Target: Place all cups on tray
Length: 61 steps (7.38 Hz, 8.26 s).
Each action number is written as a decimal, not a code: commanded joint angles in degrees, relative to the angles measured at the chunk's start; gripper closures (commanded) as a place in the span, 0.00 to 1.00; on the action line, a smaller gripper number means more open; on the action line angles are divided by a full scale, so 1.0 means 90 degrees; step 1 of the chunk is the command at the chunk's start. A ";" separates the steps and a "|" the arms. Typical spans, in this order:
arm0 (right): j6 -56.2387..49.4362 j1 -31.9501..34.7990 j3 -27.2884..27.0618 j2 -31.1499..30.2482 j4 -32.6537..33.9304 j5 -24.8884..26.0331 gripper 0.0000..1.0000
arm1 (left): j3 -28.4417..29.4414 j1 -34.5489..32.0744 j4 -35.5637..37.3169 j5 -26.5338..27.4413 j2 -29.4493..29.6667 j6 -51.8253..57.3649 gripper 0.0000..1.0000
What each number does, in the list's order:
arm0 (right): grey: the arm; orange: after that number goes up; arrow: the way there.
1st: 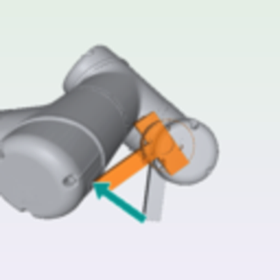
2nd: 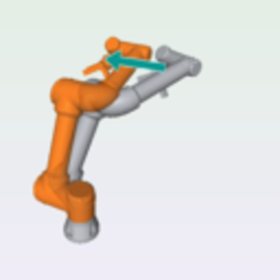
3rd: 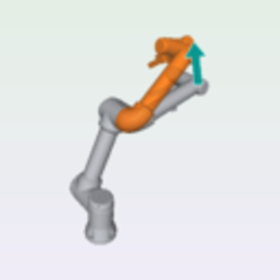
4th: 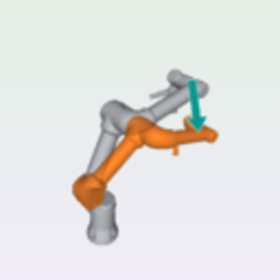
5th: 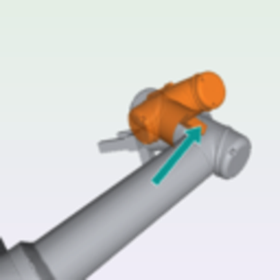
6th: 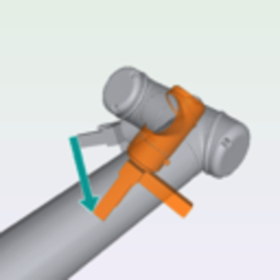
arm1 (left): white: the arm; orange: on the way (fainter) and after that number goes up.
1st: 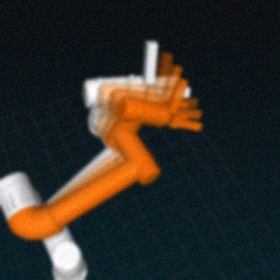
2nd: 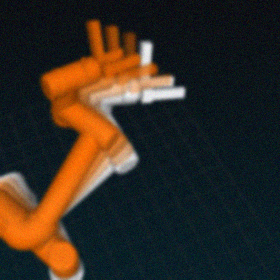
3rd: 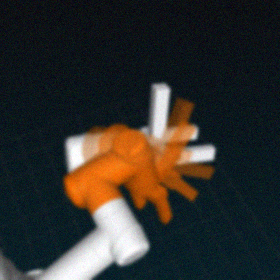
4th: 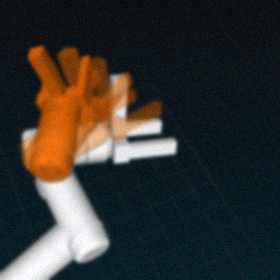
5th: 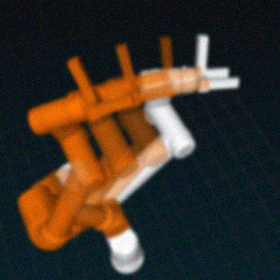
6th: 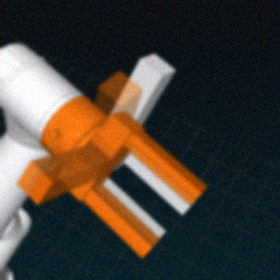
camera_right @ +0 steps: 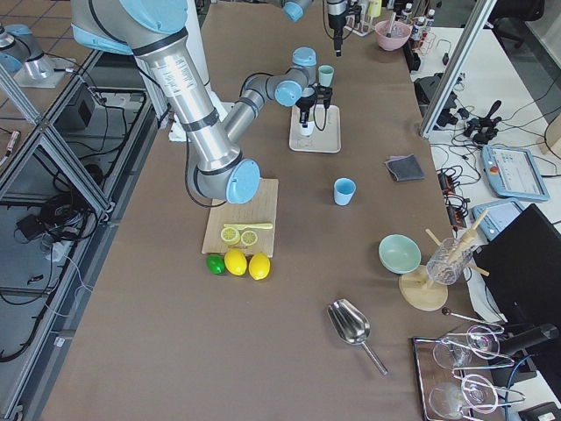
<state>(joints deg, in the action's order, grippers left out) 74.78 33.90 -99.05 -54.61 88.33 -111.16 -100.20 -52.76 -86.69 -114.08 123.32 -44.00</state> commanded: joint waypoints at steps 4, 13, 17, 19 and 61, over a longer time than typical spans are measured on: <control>0.0040 -0.0026 0.0313 -0.0094 -0.0234 0.0008 0.01 | 0.0460 -0.0154 -0.1304 -0.0176 -0.0879 0.0396 0.03; -0.1594 0.2537 -0.0615 -0.0229 0.1277 -0.1944 0.00 | 0.0822 0.0608 -0.3101 0.0049 -0.1660 -0.0512 1.00; -0.3607 0.3147 -0.0353 -0.1126 0.1251 -0.1654 0.00 | 0.0743 0.0208 -0.1597 -0.0020 -0.0701 -0.0492 1.00; -0.3836 0.3012 0.0279 -0.1343 0.0670 -0.1342 0.00 | 0.0694 0.0237 -0.0916 -0.0029 0.0006 -0.0773 1.00; -0.2163 0.2675 -0.0243 -0.0384 0.0518 -0.1242 0.00 | -0.0087 -0.0945 -0.1947 -0.0499 -0.1250 0.0484 0.03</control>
<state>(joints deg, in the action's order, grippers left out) 59.47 54.06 -99.14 -54.14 92.77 -122.03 -100.79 -60.69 -102.78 -118.88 114.45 -40.17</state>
